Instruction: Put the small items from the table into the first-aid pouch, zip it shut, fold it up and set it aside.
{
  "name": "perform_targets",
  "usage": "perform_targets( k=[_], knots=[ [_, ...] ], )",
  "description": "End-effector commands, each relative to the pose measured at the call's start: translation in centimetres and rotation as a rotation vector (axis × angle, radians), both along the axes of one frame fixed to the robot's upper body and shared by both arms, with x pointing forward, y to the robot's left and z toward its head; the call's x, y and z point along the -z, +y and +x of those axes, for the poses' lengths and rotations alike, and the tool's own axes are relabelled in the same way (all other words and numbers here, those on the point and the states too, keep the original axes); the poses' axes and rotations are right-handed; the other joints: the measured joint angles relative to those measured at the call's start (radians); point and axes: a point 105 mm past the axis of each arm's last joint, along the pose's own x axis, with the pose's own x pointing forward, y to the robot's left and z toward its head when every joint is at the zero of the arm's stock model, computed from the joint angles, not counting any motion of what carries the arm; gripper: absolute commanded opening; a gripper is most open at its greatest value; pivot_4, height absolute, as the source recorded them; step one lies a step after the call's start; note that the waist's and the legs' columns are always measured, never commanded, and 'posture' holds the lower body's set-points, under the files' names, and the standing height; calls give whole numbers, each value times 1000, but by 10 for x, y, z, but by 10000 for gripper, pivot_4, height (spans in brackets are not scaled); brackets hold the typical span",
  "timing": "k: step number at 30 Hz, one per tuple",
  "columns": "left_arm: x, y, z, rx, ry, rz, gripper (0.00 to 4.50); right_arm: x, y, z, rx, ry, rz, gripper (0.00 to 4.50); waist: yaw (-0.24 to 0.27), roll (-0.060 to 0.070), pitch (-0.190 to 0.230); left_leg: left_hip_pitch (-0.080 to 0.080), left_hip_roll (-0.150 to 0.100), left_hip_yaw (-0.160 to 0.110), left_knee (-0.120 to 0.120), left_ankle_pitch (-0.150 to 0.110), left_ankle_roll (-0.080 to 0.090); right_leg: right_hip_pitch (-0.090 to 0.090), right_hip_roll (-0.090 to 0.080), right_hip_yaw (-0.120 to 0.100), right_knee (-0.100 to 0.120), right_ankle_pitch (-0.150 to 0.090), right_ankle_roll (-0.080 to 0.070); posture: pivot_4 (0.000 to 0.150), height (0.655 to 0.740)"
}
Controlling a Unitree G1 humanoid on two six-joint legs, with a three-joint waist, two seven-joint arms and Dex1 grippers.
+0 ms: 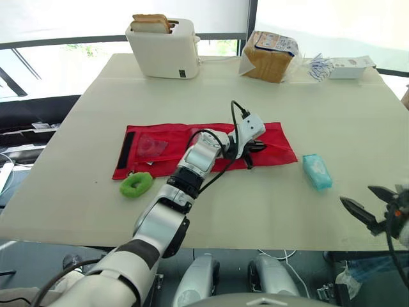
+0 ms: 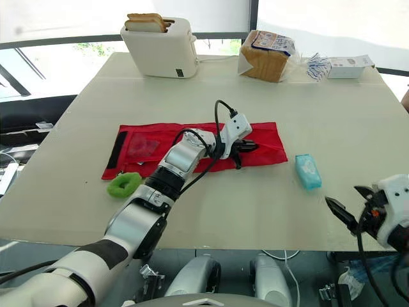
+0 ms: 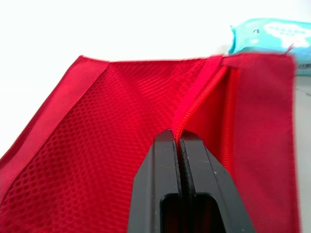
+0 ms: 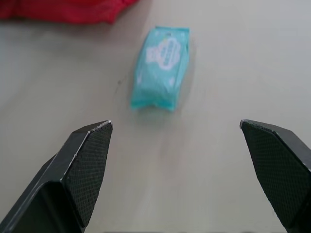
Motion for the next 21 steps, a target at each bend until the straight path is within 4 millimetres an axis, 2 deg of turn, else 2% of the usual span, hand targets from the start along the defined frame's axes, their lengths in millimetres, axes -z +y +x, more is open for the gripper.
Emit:
perform_targets(
  k=[1, 4, 7, 10, 11, 12, 17, 18, 21],
  knots=[
    [-8, -3, 1, 6, -39, -18, 308, 18, 5, 18, 43, 22, -20, 45000, 2, 0, 0, 0, 0, 0, 0, 0, 0, 0, 0, 0, 0, 0, 0, 1500, 7400],
    [-8, -6, 0, 9, -50, -13, 308, 28, 7, 42, 120, 25, 0, 45000, 2, 1, 0, 0, 0, 1, 0, 0, -1, 0, 0, 1, 0, 0, 0, 1500, 7400],
    [-10, -8, -1, 7, -55, -18, 308, 38, 5, 58, 184, 47, -25, 45000, 3, 1, 0, 0, -1, 1, 0, 0, -1, 0, -1, 2, 0, 0, 0, 1500, 7400],
    [-12, -7, -1, -3, -56, -25, 0, 43, 11, 60, 186, 63, -5, 35779, 2, 1, -1, 0, -1, 1, 0, 0, -1, 0, -1, 2, 0, 0, 0, 1500, 7400],
    [-12, -6, -1, -8, -51, -31, 0, 41, 12, 59, 186, 53, 9, 31650, 2, 1, -1, 0, -1, 1, 0, 0, -1, 0, -1, 2, 0, 0, 0, 1500, 7400],
    [-13, -6, 0, -13, -46, -36, 0, 39, 13, 58, 183, 44, 17, 25255, 1, 1, -1, 0, -1, 1, 0, 0, -1, 0, -1, 2, 0, 0, 0, 1500, 7400],
    [-13, -5, -1, -8, -36, -41, 0, 18, 18, 44, 128, -37, -16, 4467, 1, 1, -1, 0, -1, 1, 0, 0, 0, 0, 0, 2, 0, 0, 0, 1500, 7400],
    [-13, -5, -1, -6, -35, -41, 0, 13, 20, 39, 114, -56, -19, 2902, 2, 2, -1, 0, -1, 1, 0, 0, 0, 0, 0, 2, 0, 0, 0, 1500, 7400],
    [-14, -7, -2, -1, -30, -45, 0, 3, 24, 23, 82, -76, -20, 2896, 0, 1, -1, 0, -1, 1, 0, 0, 0, 0, 0, 2, 0, 0, 1, 1500, 7400]
  ],
)
